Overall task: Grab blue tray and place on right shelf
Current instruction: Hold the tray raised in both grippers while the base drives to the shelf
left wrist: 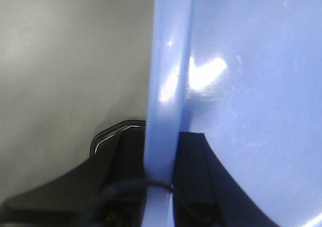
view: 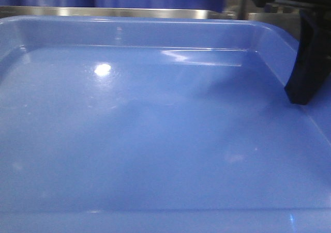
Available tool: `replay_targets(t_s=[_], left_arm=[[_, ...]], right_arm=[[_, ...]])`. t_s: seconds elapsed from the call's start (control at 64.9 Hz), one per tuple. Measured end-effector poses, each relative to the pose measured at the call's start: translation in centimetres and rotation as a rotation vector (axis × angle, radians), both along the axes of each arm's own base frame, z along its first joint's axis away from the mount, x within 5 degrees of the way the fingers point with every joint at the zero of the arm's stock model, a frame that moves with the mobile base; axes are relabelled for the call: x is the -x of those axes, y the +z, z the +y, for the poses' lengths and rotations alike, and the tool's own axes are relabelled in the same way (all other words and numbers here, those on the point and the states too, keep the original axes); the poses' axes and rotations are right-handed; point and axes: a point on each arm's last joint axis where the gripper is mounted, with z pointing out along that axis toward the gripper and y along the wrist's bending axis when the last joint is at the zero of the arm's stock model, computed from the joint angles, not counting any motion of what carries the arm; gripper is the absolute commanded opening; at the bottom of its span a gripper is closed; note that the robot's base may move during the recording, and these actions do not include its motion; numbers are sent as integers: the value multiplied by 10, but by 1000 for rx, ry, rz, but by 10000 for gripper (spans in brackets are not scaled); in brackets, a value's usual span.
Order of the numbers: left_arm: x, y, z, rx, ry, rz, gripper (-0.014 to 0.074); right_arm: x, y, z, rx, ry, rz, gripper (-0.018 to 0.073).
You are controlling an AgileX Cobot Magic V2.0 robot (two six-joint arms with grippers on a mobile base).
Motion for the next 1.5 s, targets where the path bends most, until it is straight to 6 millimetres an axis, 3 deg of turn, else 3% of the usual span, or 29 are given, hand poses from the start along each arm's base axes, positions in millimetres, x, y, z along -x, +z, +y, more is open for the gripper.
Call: replay_targets(t_s=[1.495], left_arm=[[0, 0, 0, 2, 0, -2, -10]], right_arm=[[0, 0, 0, 0, 0, 0, 57]])
